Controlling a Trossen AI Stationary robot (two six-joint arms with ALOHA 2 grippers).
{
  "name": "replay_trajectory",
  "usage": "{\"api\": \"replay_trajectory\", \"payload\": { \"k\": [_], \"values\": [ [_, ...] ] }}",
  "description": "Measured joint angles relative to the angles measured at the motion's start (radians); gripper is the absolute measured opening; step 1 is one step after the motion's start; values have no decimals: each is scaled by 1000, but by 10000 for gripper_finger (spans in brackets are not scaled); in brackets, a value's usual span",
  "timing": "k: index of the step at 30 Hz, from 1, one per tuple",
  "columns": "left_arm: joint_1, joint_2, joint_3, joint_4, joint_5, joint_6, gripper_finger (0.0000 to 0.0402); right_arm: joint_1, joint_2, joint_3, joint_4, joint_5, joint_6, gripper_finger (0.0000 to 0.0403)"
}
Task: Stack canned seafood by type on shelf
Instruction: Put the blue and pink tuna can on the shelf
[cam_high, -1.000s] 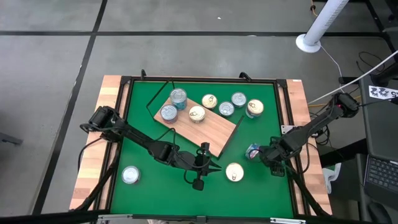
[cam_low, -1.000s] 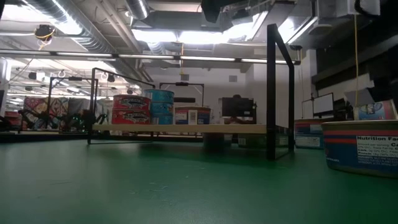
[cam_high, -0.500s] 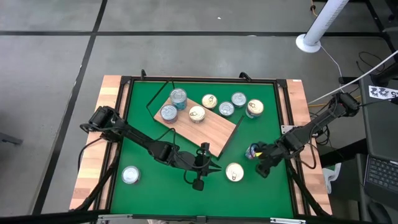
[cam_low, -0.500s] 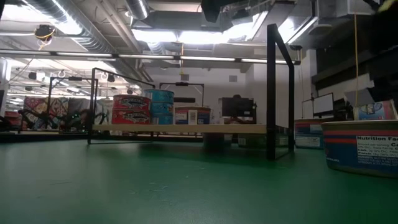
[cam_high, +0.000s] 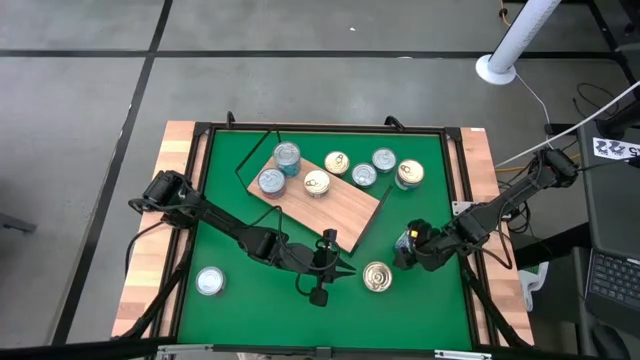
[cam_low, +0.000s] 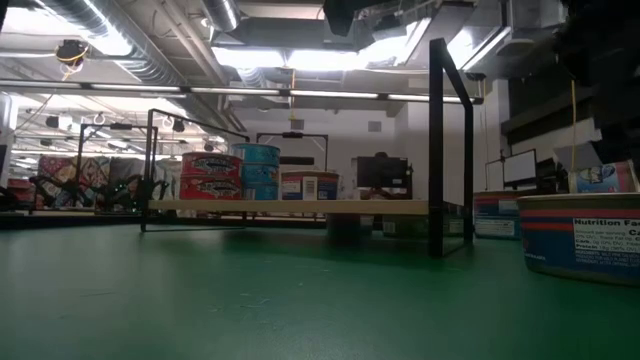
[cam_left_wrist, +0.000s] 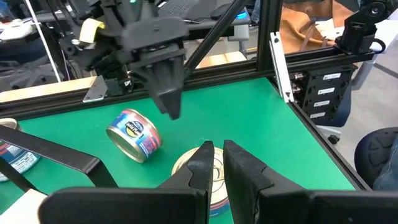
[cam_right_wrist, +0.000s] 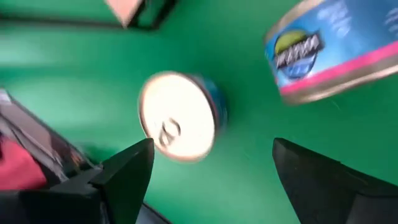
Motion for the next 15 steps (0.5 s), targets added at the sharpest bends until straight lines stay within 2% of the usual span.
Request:
{"api": "replay_trajectory", "payload": {
  "k": [5, 10, 15],
  "values": [
    [1, 0, 0, 0, 0, 5, 31, 0, 0, 0, -34, 91, 154, 328],
    [1, 0, 0, -1, 0, 37, 31, 1, 0, 0, -120, 60, 343, 328],
    [1, 0, 0, -8, 0, 62, 31, 0, 3, 0, -186, 57, 436, 328]
  ]
}}
